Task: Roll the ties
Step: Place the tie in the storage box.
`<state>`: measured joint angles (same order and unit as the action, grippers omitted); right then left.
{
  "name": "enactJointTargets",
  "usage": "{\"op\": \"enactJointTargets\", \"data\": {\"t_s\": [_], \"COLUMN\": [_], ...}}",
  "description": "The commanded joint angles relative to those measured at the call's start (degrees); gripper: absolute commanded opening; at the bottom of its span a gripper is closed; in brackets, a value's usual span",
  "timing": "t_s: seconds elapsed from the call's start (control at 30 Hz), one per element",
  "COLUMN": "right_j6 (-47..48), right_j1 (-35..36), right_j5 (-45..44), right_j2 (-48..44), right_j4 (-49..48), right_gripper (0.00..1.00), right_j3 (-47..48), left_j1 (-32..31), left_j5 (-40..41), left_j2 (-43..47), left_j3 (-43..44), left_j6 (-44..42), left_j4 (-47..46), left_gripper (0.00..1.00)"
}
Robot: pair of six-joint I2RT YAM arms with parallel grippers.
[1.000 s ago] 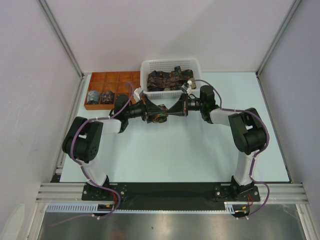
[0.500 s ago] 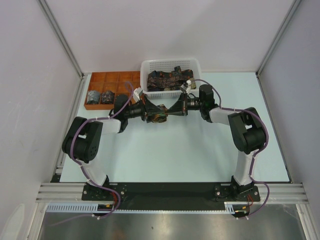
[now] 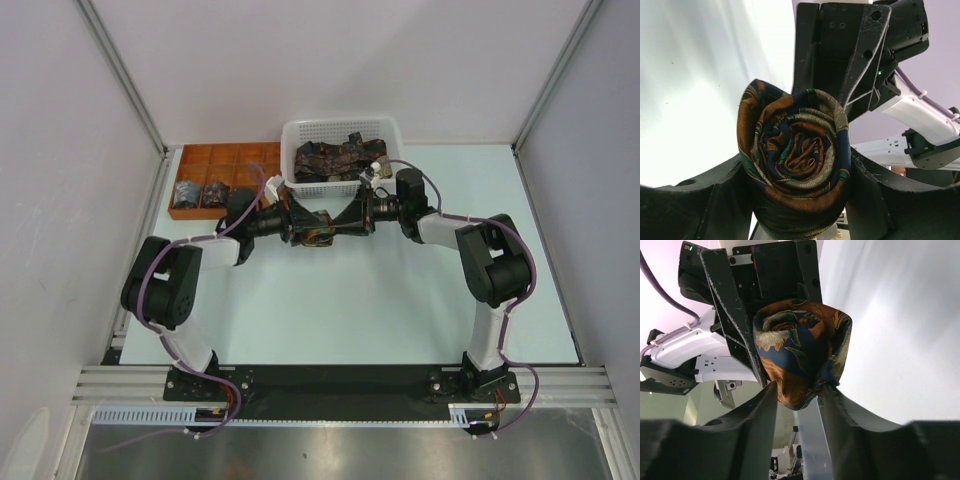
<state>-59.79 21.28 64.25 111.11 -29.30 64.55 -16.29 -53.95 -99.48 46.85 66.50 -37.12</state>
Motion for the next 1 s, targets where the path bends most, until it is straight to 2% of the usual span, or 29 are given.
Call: {"op": "enactJointTargets", "data": {"t_s": [0.0,0.07,0.13,0.17,0.27,0.33,0.37,0.4,0.5,0.6,0.73,0.97], "right_j6": [2.1,3.0,3.7,4.5,7.6,8.9,9.8,11.3,15.8,18.0,19.1,21.5], "right_j1": [0.5,0.4,0.0,-0.3,-1.7,-2.6,-2.9,-3.2,-3.9,-4.1,-4.1,-4.1], "right_j5": [0.0,-0.1,-0.2,-0.1,-0.1,0.2,0.3,0.5,0.8,0.6,0.5,0.4], "right_j2": [0.7,0.5,0.3,0.2,0.6,1.1,1.4,1.7,2.0,2.1,2.2,2.7], "right_j4": [1.4,2.8,3.7,4.9,8.7,10.3,12.2,13.4,17.9,20.7,22.2,24.7], "right_gripper": [0.51,0.64,0.92,1.00,1.00,1.00,1.00,1.00,1.00,1.00,1.00,1.00], "right_j3": [2.4,2.7,3.1,3.4,5.1,6.5,7.0,7.5,9.3,9.9,9.7,10.7], "left_j1": [1.0,1.8,3.3,3.9,7.0,9.2,9.9,10.5,13.3,18.2,19.5,19.5], "left_j5": [-0.4,-0.5,-1.2,-1.5,-1.5,0.9,2.8,4.1,11.6,16.2,21.2,20.1], "left_j2": [3.6,4.1,4.8,5.1,5.3,4.8,3.5,2.7,-2.1,-6.3,-9.9,-14.4], "left_j3": [2.7,4.5,6.1,7.9,14.2,18.6,24.8,28.2,40.1,48.2,55.1,57.6], "left_j6": [-4.0,-7.0,-11.8,-13.5,-22.9,-32.4,-36.5,-44.7,-55.0,-59.5,-63.0,-65.3], "left_j4": [1.9,5.4,11.8,14.0,27.2,39.4,44.8,54.5,68.1,73.7,76.9,80.3], "left_gripper": [0.00,0.00,0.00,0.00,0.00,0.00,0.00,0.00,0.00,0.00,0.00,0.00]}}
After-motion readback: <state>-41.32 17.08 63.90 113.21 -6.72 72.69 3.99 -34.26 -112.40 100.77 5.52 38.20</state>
